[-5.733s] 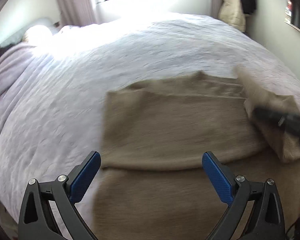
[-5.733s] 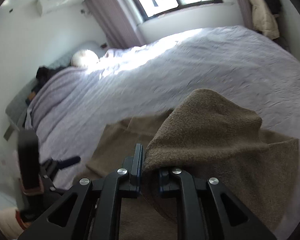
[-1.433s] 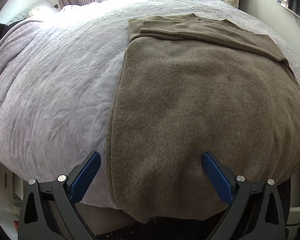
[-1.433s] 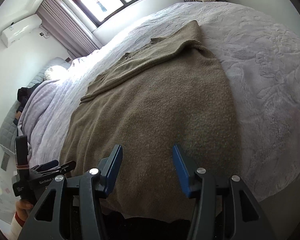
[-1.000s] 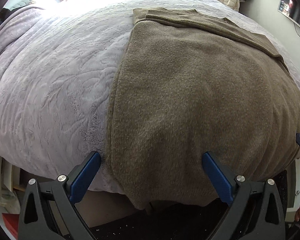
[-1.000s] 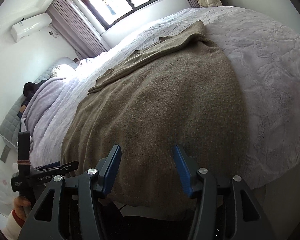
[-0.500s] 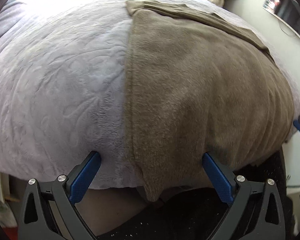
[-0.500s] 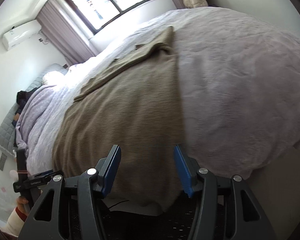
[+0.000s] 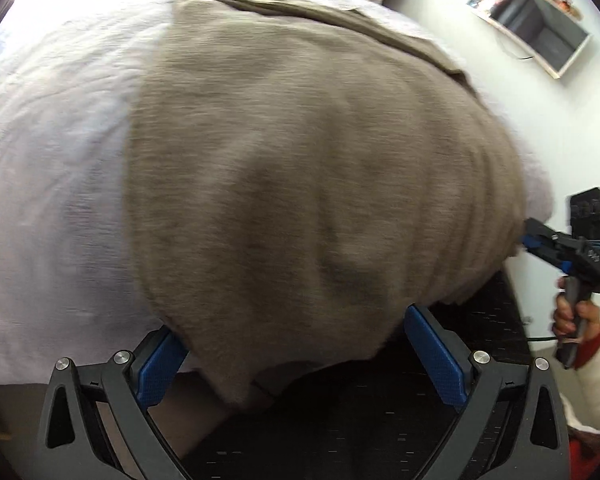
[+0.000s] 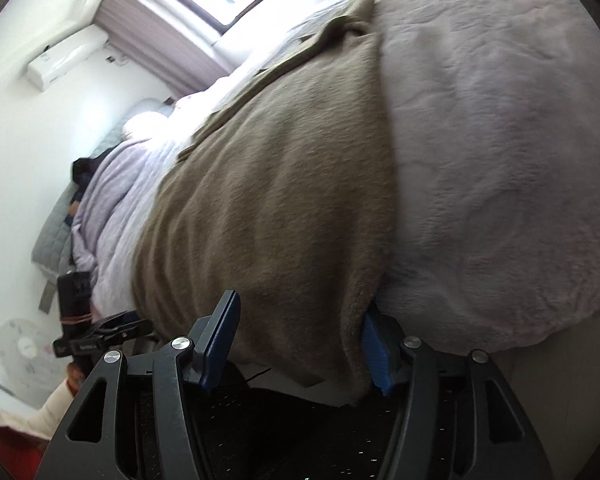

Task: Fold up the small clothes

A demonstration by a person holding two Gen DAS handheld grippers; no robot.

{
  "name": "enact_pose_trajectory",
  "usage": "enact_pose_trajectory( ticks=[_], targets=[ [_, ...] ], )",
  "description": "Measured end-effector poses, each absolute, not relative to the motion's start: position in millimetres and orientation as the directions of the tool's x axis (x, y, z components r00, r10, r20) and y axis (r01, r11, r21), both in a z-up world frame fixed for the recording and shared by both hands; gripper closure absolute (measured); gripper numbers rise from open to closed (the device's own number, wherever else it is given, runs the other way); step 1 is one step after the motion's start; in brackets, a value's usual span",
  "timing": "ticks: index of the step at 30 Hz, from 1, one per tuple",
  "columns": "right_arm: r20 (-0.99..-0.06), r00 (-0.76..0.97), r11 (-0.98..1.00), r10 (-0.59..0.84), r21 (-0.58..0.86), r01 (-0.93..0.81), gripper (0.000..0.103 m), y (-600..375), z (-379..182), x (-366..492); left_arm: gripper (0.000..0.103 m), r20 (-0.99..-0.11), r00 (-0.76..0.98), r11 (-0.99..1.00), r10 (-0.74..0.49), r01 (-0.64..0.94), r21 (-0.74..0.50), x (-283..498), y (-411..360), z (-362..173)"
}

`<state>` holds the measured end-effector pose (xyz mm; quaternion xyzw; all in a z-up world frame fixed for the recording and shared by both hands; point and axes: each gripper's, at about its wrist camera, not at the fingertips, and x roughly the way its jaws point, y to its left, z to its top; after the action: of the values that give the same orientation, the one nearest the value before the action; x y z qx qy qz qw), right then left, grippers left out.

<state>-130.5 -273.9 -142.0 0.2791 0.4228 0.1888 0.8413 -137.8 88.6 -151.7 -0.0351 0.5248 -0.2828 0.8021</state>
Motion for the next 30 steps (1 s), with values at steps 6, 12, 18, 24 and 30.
enact_pose_trajectory(
  ticks=[6, 12, 18, 24, 30],
  targets=[
    [-0.575, 0.508, 0.712, 0.641, 0.692, -0.116, 0.040, -283, -155, -126, 0.001, -0.811, 0.277, 0.810, -0.516, 0.466, -0.356, -134, 66, -148],
    [-0.630, 0.460, 0.746, 0.626, 0.656, -0.116, 0.042, -286, -170, -131, 0.001, -0.798, 0.275, 0.807, -0.536, 0.444, -0.389, -130, 79, -146],
    [-0.605, 0.385, 0.695, 0.697, 0.704, -0.151, 0.041, -273, -179, -125, 0.013, -0.808, 0.298, 0.828, -0.509, 0.424, -0.365, -132, 79, -146],
    [-0.507, 0.389, 0.595, 0.769, 0.790, -0.147, 0.090, -278, -180, -133, 0.079, -0.822, 0.271, 0.838, -0.501, 0.391, -0.381, -133, 92, -150],
    [-0.342, 0.425, 0.456, 0.838, 0.867, -0.201, 0.090, -284, -155, -139, 0.084, -0.752, 0.281, 0.790, -0.597, 0.368, -0.490, -132, 101, -127]
  ],
)
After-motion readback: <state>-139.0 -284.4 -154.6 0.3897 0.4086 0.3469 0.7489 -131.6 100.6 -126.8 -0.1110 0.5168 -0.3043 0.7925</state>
